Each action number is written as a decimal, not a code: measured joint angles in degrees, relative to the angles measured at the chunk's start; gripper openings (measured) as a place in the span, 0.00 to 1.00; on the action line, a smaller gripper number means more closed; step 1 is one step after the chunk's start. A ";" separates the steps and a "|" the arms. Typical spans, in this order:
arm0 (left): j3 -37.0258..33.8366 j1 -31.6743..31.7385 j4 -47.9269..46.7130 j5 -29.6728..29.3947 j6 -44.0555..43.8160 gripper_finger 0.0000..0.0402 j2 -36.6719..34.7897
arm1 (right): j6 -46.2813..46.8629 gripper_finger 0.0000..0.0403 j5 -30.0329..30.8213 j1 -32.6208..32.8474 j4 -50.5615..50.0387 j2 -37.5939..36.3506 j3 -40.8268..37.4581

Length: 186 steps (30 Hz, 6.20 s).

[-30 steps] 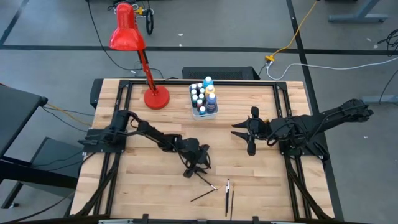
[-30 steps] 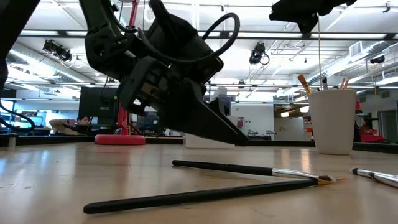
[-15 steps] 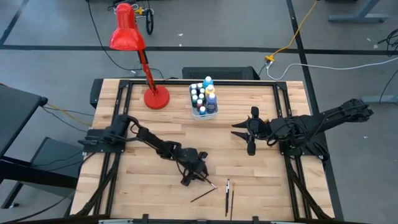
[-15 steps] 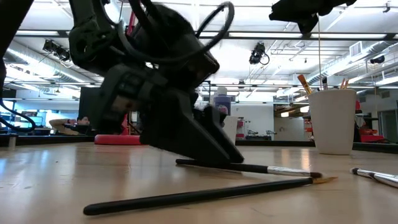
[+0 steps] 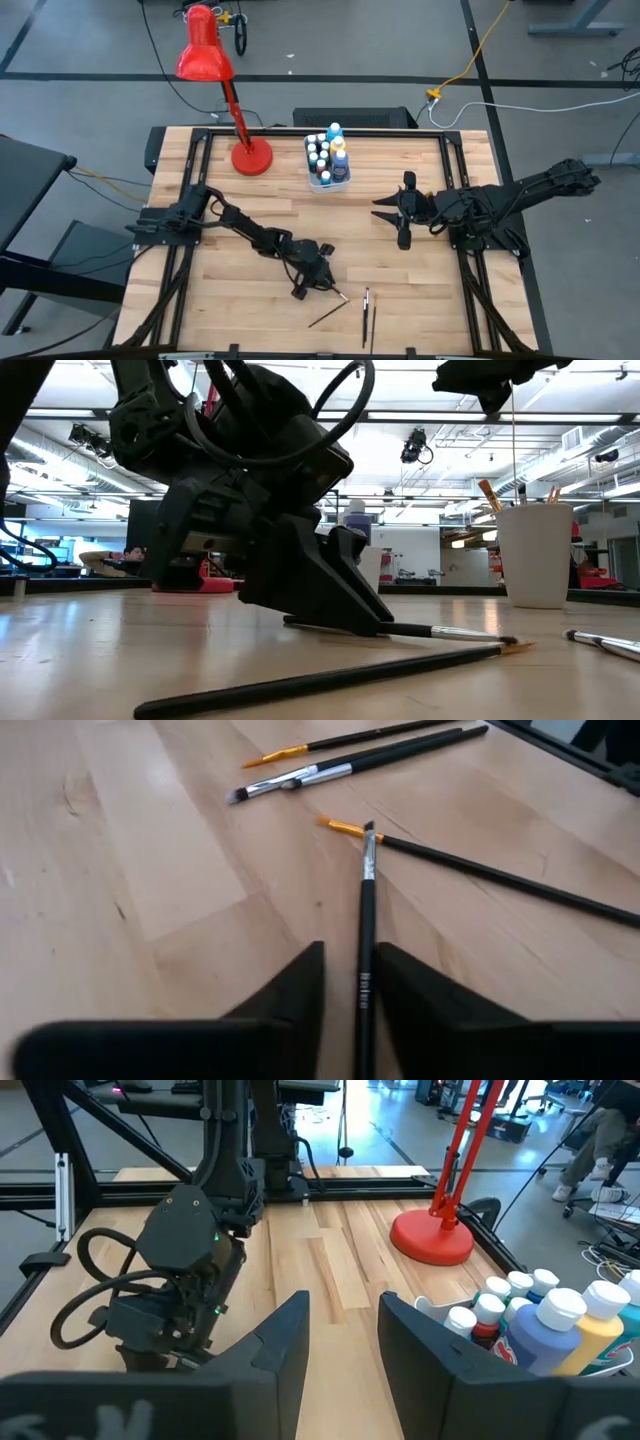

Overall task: Pick & Place Paint Supplies
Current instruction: Put the silver paint brush into the gray cup, then put the gold paint brush into the gray cup

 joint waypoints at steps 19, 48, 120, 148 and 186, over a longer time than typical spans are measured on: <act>-0.39 -0.44 -7.01 -17.50 0.10 0.04 -13.63 | -3.63 0.30 0.76 -0.07 5.56 5.30 0.02; -0.26 -6.03 -10.33 -52.89 18.27 0.06 -35.30 | -23.36 0.47 -3.28 -0.06 26.94 17.58 0.00; -0.17 -1.68 -12.04 -38.68 6.42 0.25 -35.36 | 11.75 0.04 -6.34 -0.07 -51.57 2.19 25.91; -0.18 -1.68 -13.70 -38.68 4.27 0.25 -35.34 | 32.89 0.04 -5.43 -0.22 -75.77 3.98 21.92; -0.21 -1.68 -13.70 -38.66 1.85 0.25 -35.32 | 26.09 0.23 -2.79 -0.22 -61.01 4.22 14.69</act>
